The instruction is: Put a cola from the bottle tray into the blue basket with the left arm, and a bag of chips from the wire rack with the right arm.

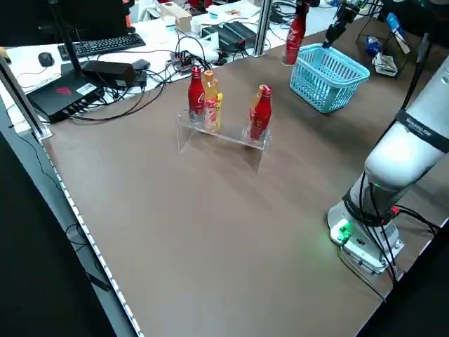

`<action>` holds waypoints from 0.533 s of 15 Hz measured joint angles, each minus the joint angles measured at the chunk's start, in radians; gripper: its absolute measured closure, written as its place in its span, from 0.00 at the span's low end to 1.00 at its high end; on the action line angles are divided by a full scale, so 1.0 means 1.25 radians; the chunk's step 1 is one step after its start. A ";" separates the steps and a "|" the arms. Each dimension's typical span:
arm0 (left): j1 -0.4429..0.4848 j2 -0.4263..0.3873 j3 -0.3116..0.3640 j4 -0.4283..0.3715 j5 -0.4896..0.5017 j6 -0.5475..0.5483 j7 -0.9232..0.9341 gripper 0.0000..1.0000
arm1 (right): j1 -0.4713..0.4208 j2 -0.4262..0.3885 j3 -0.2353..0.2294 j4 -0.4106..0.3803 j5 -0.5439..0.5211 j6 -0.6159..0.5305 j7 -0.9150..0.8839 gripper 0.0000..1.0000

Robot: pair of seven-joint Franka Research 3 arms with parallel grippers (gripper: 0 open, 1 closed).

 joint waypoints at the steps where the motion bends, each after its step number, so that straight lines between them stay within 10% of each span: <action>1: -0.023 0.019 -0.002 0.007 0.000 0.007 -0.041 0.68 | -0.001 0.000 -0.002 0.002 0.000 0.000 0.000 0.68; 8: -0.115 0.092 -0.004 0.024 -0.096 0.116 -0.310 0.68 | -0.046 -0.015 -0.020 0.026 -0.005 -0.069 -0.018 0.62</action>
